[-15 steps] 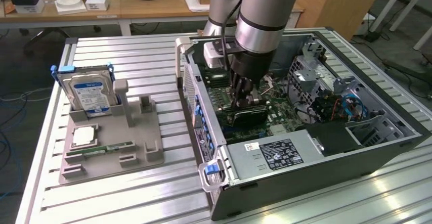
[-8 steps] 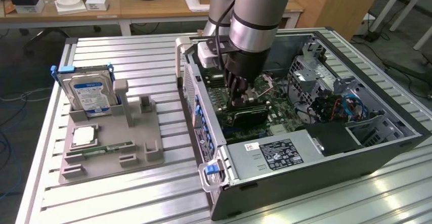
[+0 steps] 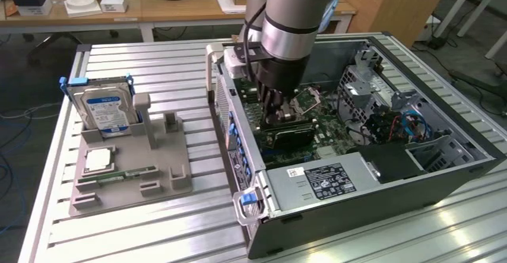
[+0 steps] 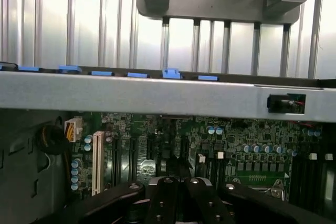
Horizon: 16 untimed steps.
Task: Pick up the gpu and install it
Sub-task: 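Press down on the gpu until it lock into place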
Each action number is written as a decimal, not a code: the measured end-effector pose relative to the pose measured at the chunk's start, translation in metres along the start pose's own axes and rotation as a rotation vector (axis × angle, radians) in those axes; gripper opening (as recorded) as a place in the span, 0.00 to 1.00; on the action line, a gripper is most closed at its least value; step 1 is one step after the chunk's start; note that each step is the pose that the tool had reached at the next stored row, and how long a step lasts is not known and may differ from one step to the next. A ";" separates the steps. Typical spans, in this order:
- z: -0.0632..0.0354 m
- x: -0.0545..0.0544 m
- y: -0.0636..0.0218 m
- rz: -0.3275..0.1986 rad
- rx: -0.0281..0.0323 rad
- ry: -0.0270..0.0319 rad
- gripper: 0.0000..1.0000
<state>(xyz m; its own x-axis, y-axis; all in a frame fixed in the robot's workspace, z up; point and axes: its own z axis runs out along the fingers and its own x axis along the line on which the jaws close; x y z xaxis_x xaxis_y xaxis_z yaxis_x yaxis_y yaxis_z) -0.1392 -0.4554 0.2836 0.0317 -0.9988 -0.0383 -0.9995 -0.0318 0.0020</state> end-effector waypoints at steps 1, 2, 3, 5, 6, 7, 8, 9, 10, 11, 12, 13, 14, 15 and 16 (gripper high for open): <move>0.0000 -0.002 0.0012 0.000 -0.0001 0.0001 0.10; 0.0001 -0.004 0.0019 0.000 0.0000 0.0002 0.10; 0.0002 -0.006 0.0026 0.000 0.0000 0.0002 0.10; 0.0004 -0.009 0.0048 0.000 -0.0001 0.0002 0.10; 0.0004 -0.010 0.0067 0.000 -0.0001 0.0002 0.10; 0.0004 -0.011 0.0089 0.000 -0.0001 0.0003 0.10; 0.0004 -0.011 0.0110 0.000 -0.0002 0.0004 0.10; 0.0004 -0.011 0.0128 0.000 -0.0001 0.0002 0.10; 0.0004 -0.011 0.0138 0.000 -0.0001 0.0002 0.10; 0.0004 -0.011 0.0147 0.000 -0.0001 0.0002 0.10; 0.0005 -0.011 0.0160 0.000 -0.0001 0.0002 0.10; 0.0004 -0.011 0.0173 0.000 -0.0001 0.0002 0.10; 0.0004 -0.011 0.0182 0.000 -0.0001 0.0003 0.10; 0.0004 -0.010 0.0183 0.000 -0.0002 0.0003 0.10; 0.0004 -0.009 0.0183 0.000 -0.0001 0.0002 0.10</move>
<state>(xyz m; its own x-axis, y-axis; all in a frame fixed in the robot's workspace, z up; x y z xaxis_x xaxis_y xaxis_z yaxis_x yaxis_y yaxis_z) -0.1578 -0.4469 0.2836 0.0319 -0.9988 -0.0380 -0.9995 -0.0320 0.0021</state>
